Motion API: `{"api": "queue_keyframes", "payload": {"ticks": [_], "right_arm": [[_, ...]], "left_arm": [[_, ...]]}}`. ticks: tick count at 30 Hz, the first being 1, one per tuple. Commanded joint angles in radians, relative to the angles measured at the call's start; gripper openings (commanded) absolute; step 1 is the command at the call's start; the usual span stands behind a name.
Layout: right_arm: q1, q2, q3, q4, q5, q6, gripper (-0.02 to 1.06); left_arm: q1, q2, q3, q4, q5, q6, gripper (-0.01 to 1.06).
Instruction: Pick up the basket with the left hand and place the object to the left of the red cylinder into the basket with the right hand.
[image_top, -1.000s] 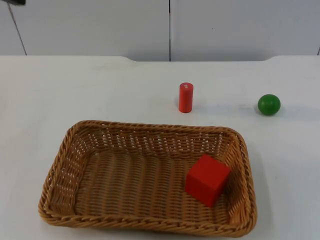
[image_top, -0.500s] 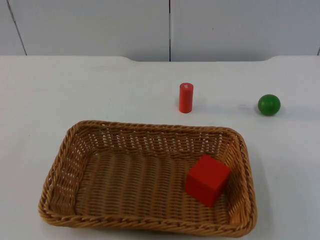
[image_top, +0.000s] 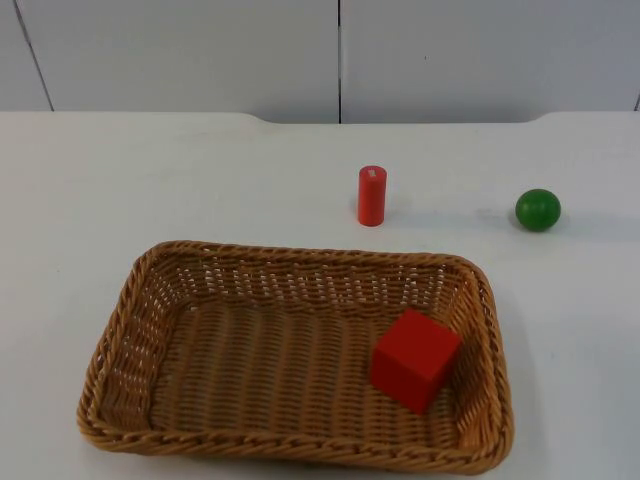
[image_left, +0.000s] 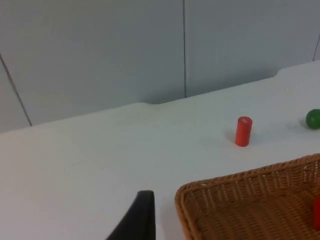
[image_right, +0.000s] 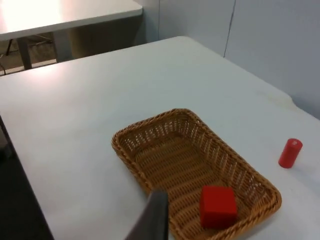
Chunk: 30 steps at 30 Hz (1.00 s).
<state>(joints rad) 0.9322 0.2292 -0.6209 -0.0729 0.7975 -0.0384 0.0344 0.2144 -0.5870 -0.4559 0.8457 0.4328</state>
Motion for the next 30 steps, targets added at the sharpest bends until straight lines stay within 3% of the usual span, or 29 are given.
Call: {"api": "queue_keyframes", "payload": {"ticks": [1, 9, 16, 30], "right_arm": [[-0.001, -0.047, 0.003, -0.004, 0.056, 0.019, 0.82], [-0.001, -0.13, 0.004, -0.004, 0.179, 0.054, 0.82], [-0.001, -0.136, 0.004, -0.004, 0.245, 0.054, 0.82], [-0.001, -0.151, 0.043, -0.013, 0.271, 0.054, 0.82]], "left_arm": [[0.001, -0.051, 0.004, 0.078, 0.043, -0.086, 1.05], [0.001, -0.214, 0.004, 0.254, 0.159, -0.247, 1.05], [0.001, -0.214, 0.063, 0.421, 0.222, -0.414, 1.05], [0.001, -0.214, 0.091, 0.439, 0.227, -0.433, 1.05]]}}
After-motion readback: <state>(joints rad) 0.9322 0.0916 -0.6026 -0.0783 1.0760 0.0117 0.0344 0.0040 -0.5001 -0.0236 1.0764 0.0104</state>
